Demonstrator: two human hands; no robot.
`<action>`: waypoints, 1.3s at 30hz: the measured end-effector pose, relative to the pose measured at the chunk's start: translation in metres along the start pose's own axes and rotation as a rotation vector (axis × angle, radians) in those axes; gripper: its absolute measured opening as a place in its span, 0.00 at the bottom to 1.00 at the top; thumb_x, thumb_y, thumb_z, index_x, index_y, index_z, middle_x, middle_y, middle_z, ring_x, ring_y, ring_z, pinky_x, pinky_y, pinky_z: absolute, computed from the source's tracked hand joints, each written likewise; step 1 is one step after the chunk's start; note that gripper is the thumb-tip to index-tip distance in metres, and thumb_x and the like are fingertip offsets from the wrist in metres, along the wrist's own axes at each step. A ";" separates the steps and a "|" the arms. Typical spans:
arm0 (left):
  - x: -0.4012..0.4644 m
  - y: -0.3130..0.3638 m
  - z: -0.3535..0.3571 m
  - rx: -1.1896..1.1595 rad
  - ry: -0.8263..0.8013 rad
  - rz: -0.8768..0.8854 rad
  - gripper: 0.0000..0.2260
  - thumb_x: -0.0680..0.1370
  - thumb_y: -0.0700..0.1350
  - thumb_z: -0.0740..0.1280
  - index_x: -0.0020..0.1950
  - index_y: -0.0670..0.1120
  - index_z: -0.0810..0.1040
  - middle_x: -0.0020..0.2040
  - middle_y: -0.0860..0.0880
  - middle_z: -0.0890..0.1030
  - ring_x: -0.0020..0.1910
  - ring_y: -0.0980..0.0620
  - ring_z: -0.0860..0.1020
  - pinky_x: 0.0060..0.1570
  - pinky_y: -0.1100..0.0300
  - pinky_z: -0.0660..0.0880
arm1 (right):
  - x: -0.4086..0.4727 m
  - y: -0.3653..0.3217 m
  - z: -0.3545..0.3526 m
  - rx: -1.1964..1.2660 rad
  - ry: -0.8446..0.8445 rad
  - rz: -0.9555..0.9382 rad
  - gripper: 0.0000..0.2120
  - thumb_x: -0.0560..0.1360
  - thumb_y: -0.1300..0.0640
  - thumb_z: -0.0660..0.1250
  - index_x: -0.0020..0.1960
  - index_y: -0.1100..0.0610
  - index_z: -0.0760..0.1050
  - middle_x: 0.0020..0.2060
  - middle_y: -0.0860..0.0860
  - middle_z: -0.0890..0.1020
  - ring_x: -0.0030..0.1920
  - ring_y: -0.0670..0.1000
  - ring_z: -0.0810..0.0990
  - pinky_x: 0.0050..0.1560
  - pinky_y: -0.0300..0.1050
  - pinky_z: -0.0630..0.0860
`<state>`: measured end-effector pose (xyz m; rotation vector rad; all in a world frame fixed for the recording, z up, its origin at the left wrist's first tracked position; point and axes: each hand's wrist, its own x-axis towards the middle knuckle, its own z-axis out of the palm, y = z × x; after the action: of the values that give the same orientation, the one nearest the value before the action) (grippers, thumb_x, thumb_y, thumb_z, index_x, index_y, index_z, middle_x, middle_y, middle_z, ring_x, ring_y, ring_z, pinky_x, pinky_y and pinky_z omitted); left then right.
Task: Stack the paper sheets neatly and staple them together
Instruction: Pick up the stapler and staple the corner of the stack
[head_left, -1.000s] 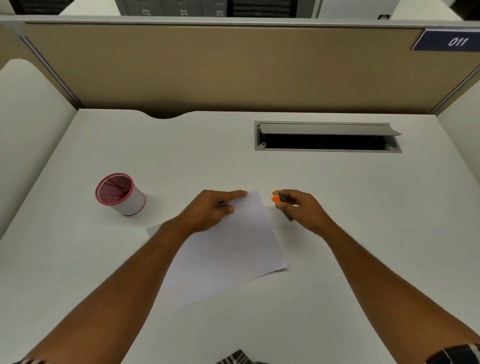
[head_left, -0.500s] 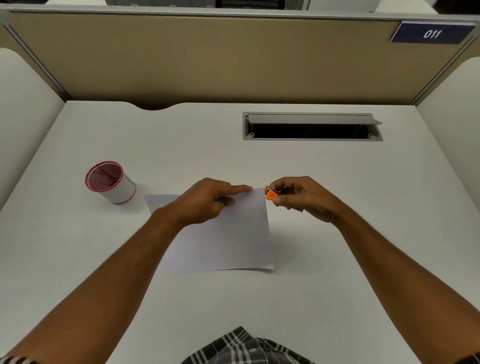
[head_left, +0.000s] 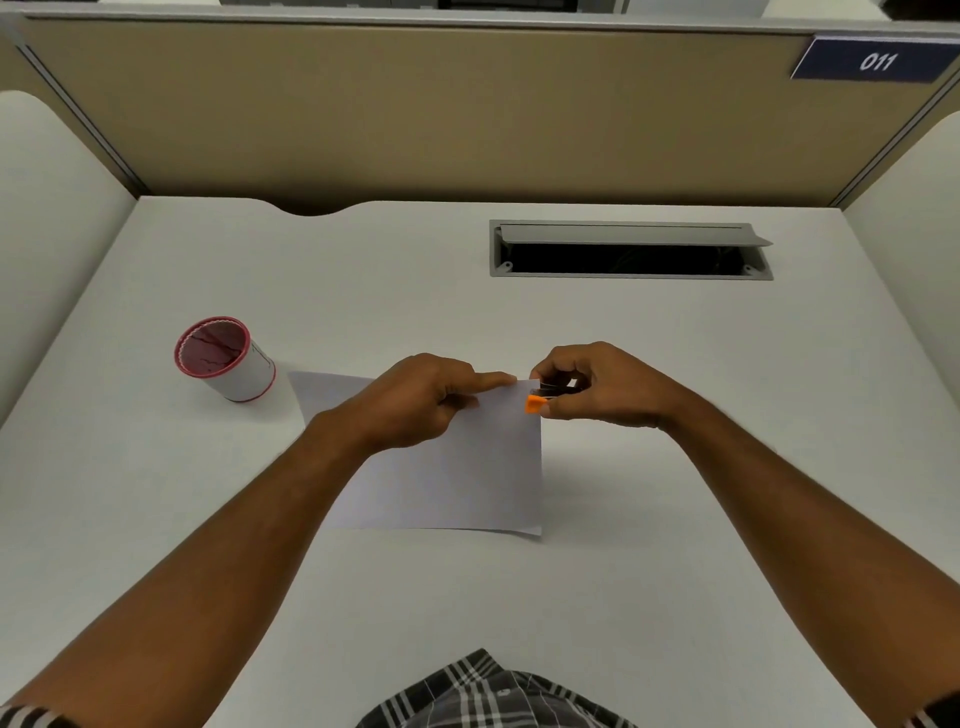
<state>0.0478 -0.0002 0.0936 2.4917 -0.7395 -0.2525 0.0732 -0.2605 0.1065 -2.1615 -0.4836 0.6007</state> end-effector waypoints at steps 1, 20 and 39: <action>0.000 0.001 0.000 0.009 0.000 0.002 0.23 0.80 0.38 0.65 0.73 0.55 0.71 0.52 0.50 0.84 0.45 0.53 0.77 0.50 0.57 0.78 | 0.000 0.000 0.000 -0.006 0.002 -0.003 0.13 0.70 0.47 0.75 0.52 0.52 0.82 0.46 0.46 0.84 0.49 0.48 0.83 0.52 0.46 0.81; 0.001 0.006 -0.003 0.059 0.029 0.077 0.22 0.79 0.37 0.65 0.72 0.53 0.72 0.48 0.49 0.84 0.42 0.57 0.72 0.42 0.72 0.65 | 0.003 0.002 0.000 -0.022 0.003 -0.001 0.13 0.71 0.46 0.74 0.52 0.51 0.83 0.46 0.46 0.84 0.48 0.49 0.82 0.51 0.47 0.81; 0.002 0.006 -0.004 0.078 0.025 0.069 0.22 0.80 0.37 0.65 0.73 0.53 0.71 0.51 0.49 0.84 0.44 0.57 0.72 0.46 0.64 0.70 | 0.003 -0.002 -0.003 -0.034 -0.001 -0.006 0.12 0.71 0.48 0.74 0.52 0.51 0.83 0.45 0.45 0.85 0.47 0.46 0.83 0.51 0.42 0.80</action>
<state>0.0480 -0.0041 0.1007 2.5321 -0.8384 -0.1706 0.0770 -0.2593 0.1091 -2.1916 -0.5041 0.5945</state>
